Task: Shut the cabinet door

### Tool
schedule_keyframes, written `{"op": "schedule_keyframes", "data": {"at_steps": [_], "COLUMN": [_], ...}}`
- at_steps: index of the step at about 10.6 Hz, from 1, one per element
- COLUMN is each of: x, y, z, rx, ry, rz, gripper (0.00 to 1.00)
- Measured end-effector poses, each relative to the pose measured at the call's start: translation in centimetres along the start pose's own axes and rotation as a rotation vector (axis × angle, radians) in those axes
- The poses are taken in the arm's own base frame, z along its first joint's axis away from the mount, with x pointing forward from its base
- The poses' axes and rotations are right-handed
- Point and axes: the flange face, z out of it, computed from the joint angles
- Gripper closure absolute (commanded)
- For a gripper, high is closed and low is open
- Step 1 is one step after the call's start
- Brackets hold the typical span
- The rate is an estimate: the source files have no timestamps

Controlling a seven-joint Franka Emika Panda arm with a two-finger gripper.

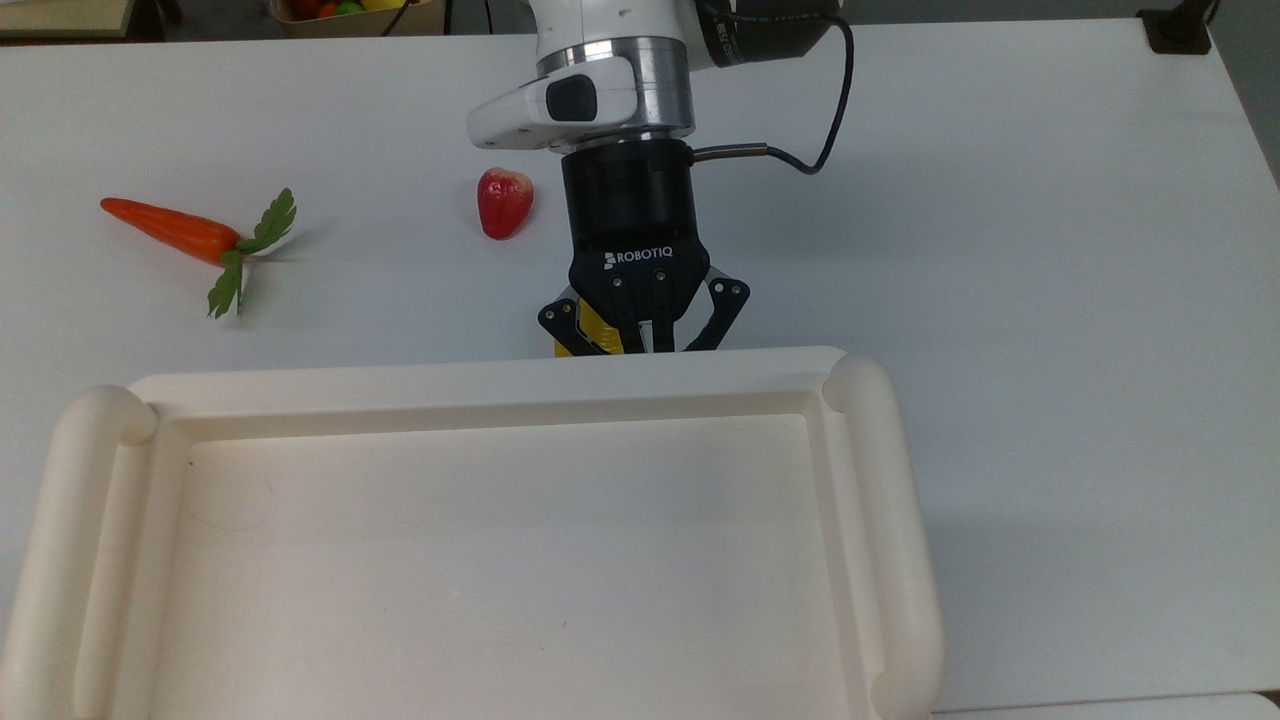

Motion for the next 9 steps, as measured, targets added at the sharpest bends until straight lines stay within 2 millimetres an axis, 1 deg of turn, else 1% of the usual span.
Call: {"op": "schedule_keyframes", "data": {"at_steps": [2, 4, 6, 7, 8, 9], "x": [0.3, 0.7, 0.1, -0.4, -0.6, -0.3], "y": [0.1, 0.1, -0.1, 0.2, 1.1, 2.5], "z": [-0.3, -2.1, -3.7, -4.5, -5.7, -7.4], "rx": [0.0, 0.015, 0.05, 0.073, 0.084, 0.069], "ry": [0.004, -0.001, -0.079, -0.167, -0.277, -0.397], "rz": [0.007, 0.033, 0.057, 0.061, 0.046, 0.038], "gripper": [0.99, 0.99, 0.98, 0.95, 0.93, 0.89]}}
